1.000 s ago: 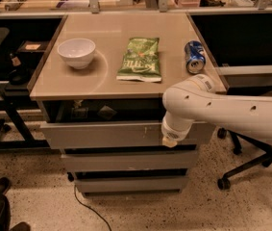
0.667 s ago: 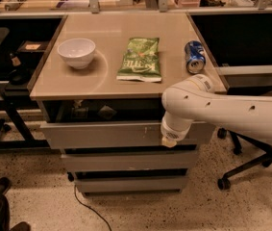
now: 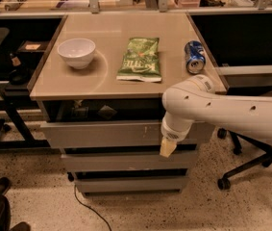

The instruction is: Close top drawer

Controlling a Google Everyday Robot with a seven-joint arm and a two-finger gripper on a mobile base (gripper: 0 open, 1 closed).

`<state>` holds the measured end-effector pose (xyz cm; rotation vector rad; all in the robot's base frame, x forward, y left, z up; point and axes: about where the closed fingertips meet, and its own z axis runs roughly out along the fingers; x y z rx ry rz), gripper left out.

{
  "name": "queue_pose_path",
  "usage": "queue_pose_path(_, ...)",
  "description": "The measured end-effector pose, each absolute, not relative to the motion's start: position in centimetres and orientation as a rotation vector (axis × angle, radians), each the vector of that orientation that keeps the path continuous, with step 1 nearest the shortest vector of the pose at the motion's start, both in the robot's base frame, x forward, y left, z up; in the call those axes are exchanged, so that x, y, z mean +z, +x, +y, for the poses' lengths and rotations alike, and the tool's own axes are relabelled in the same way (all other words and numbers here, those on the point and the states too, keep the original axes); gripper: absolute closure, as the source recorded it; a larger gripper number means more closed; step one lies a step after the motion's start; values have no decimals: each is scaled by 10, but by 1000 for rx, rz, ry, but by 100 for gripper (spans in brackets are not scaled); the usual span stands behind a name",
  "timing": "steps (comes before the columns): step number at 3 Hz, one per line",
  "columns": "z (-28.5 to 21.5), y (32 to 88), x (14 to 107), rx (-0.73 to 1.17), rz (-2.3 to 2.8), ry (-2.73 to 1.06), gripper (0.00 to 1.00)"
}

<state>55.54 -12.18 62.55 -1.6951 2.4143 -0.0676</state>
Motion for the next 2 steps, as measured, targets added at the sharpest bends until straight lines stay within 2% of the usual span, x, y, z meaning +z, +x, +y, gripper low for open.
queue_pose_path(1,-122,555,626,-68,2414,-1695,0)
queue_pose_path(2,-122,555,626,-68,2414,-1695,0)
